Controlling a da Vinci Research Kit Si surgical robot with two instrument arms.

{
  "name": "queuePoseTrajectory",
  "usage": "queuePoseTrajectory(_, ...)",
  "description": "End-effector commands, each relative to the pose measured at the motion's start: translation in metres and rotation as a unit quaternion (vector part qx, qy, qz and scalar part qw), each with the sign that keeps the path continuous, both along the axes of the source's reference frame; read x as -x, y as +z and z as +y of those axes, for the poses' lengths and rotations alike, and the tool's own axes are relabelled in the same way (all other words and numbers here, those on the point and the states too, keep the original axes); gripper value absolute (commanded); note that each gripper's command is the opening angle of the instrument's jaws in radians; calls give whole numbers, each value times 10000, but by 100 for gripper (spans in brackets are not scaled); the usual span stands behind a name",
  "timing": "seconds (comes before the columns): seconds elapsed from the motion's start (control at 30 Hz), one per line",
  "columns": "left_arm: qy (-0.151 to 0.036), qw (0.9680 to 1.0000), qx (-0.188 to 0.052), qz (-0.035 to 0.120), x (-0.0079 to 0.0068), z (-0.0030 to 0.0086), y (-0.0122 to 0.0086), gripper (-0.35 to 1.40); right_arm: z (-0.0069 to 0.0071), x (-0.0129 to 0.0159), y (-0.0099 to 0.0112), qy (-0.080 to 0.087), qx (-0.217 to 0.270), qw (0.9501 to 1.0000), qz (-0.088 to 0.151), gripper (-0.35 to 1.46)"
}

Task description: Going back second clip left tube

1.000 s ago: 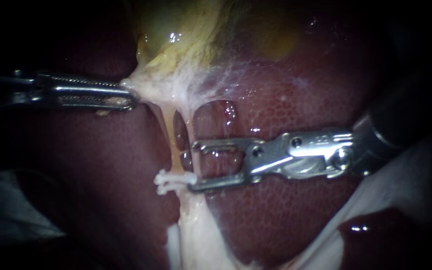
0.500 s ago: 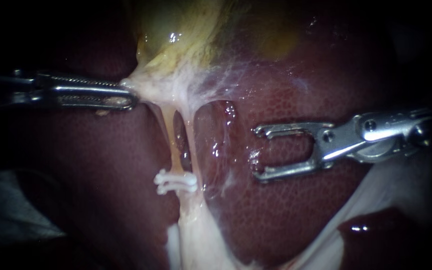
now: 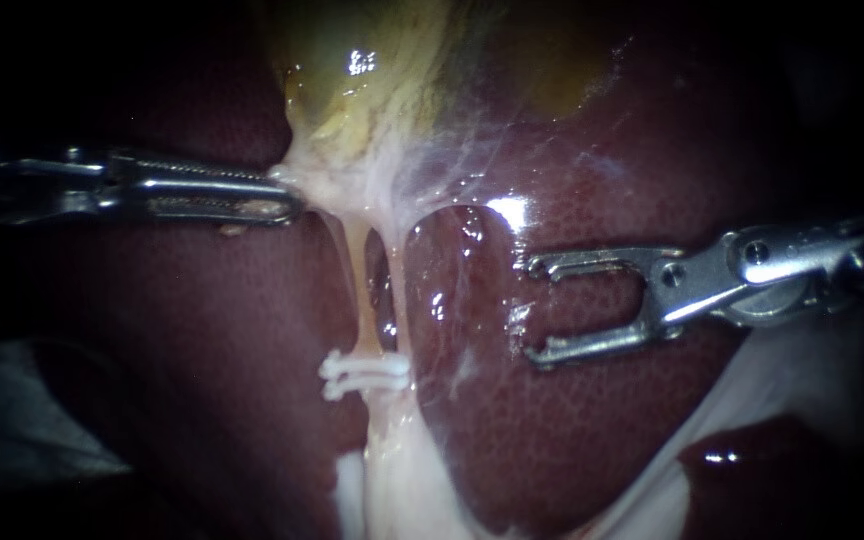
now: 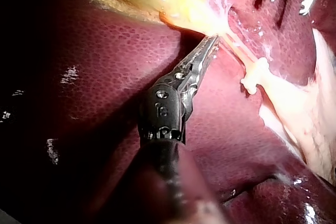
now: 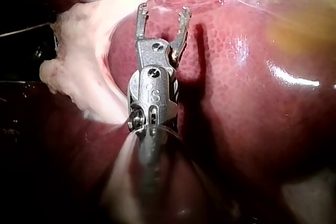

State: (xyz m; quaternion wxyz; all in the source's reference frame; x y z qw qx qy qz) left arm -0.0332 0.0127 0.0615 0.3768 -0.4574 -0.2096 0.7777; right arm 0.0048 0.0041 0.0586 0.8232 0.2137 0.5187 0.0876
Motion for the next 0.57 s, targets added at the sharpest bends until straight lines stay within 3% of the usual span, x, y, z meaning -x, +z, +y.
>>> queuePoseTrajectory(0.03, 6, 10000, 0, 5, 2, -1, 3, -35, 0, 0, 0, 4, 1, 10000, 0, 50)
queuePoseTrajectory(0.27, 56, 10000, -8, 37, 13, -4, 14, -35, -1, 0, -1, -10, 28, 10000, 8, 50)
queuePoseTrajectory(0.57, 63, 10000, -14, 30, 14, -4, 15, -35, -3, 0, -3, -12, 28, 10000, 10, 50)
